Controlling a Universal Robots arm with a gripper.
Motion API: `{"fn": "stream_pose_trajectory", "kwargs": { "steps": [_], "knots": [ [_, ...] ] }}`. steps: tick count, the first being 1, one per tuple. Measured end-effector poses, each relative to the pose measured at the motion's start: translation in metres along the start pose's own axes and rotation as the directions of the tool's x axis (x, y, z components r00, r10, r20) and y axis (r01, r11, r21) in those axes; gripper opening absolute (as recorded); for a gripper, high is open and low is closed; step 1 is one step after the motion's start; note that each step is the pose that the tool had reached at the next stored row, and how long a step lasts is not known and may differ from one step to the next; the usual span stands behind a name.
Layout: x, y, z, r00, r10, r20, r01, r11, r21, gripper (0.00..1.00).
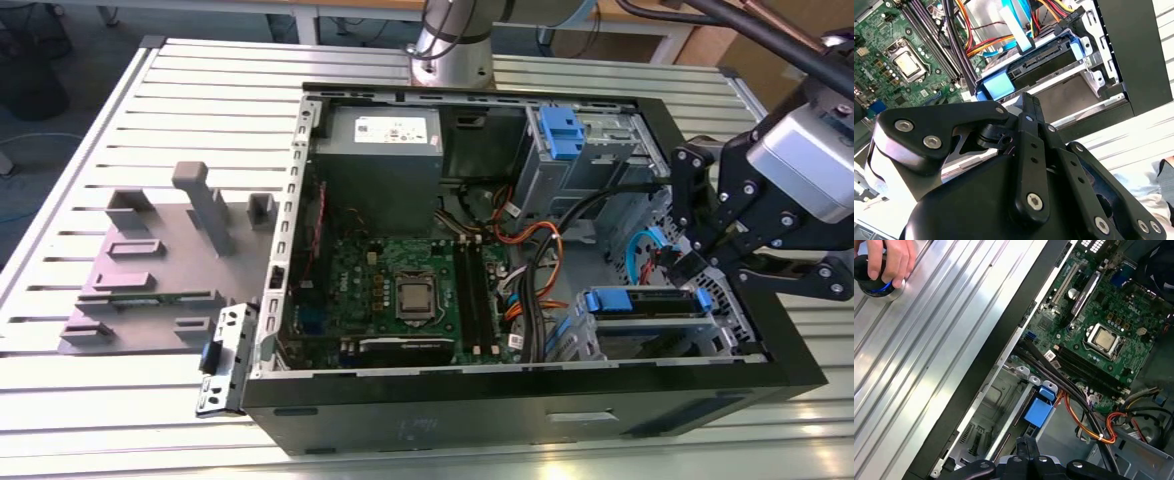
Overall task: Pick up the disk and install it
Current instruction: 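Insert the first disk wire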
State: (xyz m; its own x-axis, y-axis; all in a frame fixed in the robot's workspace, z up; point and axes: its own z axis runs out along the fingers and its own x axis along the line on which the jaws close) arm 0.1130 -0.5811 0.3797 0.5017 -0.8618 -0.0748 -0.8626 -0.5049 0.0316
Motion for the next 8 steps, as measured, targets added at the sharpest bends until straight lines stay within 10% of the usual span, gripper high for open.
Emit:
{"fn": "stream_pose_trajectory", "kwargs": {
  "steps": [8],
  "knots": [
    [0.0000,0.0000,0.0000,0.9999,-0.016,-0.0005,0.016,0.9999,-0.0012,0.11]
  ]
}}
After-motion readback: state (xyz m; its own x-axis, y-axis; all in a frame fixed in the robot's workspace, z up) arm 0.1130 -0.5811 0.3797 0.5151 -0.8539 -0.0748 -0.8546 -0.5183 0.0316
